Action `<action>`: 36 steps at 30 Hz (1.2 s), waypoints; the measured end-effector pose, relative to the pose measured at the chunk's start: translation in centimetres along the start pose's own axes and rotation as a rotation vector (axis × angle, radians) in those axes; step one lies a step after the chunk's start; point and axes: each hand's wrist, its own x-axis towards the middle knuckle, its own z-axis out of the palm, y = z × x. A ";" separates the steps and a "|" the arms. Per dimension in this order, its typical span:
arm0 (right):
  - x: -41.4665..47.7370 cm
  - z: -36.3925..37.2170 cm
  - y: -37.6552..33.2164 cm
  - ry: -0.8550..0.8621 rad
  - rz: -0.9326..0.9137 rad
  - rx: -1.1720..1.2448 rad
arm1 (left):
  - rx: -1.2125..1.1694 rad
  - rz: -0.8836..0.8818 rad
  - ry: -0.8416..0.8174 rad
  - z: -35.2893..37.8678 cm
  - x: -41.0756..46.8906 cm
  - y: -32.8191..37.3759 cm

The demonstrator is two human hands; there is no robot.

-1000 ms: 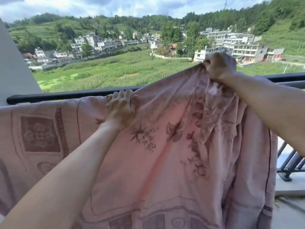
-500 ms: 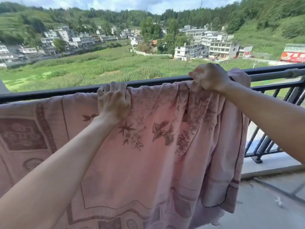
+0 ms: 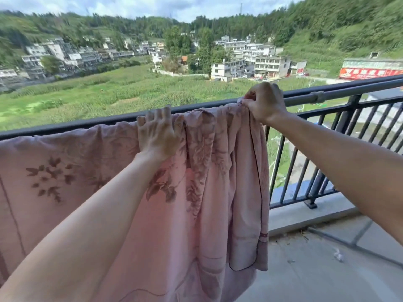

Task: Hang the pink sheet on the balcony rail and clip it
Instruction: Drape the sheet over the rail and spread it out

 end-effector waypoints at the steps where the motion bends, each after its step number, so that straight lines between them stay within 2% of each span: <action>1: 0.3 -0.4 0.3 0.018 -0.006 -0.003 | 0.009 -0.008 0.014 -0.2 -0.3 -1.1; 3: 1.0 -2.4 3.5 0.081 0.063 -0.036 | 0.025 -0.032 0.035 -0.5 -0.9 -2.6; 6: 1.5 -6.6 11.9 0.153 0.282 -0.134 | 0.085 -0.074 0.042 -0.9 -1.5 -3.7; 9: 0.3 -8.9 16.0 0.052 0.404 -0.255 | 0.129 -0.126 0.018 -1.4 -1.5 -4.2; 11: -0.5 -9.2 14.9 -0.002 0.373 -0.300 | 0.146 -0.162 0.000 -2.3 -1.5 -3.9; 13: -1.1 -8.4 11.4 -0.023 0.234 -0.269 | 0.149 -0.193 -0.021 -2.9 -1.7 -4.3; 17: -2.7 -4.2 1.0 -0.213 -0.156 -0.046 | 0.138 -0.199 -0.088 -4.3 -2.3 -5.6; 20: -3.4 -0.9 -5.6 -0.290 -0.264 0.106 | 0.100 -0.208 -0.117 -5.8 -3.0 -7.3; 24: -2.8 1.2 -7.8 -0.208 -0.255 0.152 | 0.031 -0.236 -0.132 -6.6 -3.5 -8.6; 26: -2.1 1.5 -7.1 -0.173 -0.227 0.057 | 0.023 -0.233 -0.127 -6.6 -3.8 -9.4; 32: 0.8 -3.8 0.6 0.047 0.192 -0.156 | 0.093 -0.178 -0.077 -7.4 -3.8 -11.9; 34: 1.5 -5.0 0.7 0.015 0.248 -0.247 | 0.134 -0.148 -0.060 -7.6 -3.8 -12.3; 36: 1.0 -5.2 -1.6 -0.061 0.185 -0.298 | 0.143 -0.141 -0.031 -7.5 -3.9 -12.5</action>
